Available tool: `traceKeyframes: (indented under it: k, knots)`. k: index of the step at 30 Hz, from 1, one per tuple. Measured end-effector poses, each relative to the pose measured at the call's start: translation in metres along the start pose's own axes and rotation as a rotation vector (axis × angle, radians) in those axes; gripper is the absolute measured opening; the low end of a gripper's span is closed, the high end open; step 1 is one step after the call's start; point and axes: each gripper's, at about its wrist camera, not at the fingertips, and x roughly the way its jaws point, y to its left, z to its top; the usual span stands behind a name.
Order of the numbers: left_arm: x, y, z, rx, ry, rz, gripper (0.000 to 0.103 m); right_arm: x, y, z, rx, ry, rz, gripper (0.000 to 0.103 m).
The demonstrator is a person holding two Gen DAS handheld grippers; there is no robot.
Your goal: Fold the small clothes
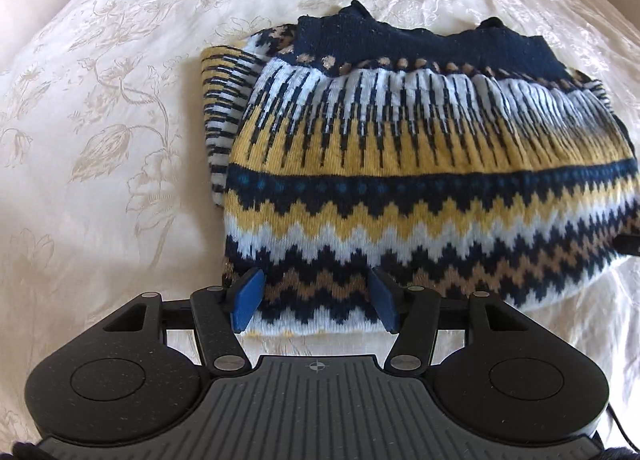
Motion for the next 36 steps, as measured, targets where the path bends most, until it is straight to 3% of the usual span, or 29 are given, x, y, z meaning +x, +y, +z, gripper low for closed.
traceKeyframes:
  k: [6,10,14,25,36]
  knots:
    - [-0.013,-0.002,-0.001,-0.06,0.011,-0.027,0.056,-0.016,-0.039,-0.012,0.227,-0.046,0.084,0.092]
    - [-0.024,-0.008,-0.001,-0.121,-0.006,-0.082,0.056,-0.021,-0.054,-0.019,0.309,-0.06,0.153,0.095]
    - [-0.029,-0.02,0.014,-0.141,-0.025,-0.121,0.057,-0.019,-0.066,-0.025,0.339,-0.06,0.216,0.1]
    - [-0.01,-0.053,0.072,-0.119,-0.07,-0.102,0.058,-0.015,-0.081,-0.017,0.363,-0.057,0.296,0.102]
    - [0.039,-0.058,0.091,-0.102,0.001,-0.041,0.061,-0.005,-0.104,-0.005,0.396,-0.056,0.395,0.102]
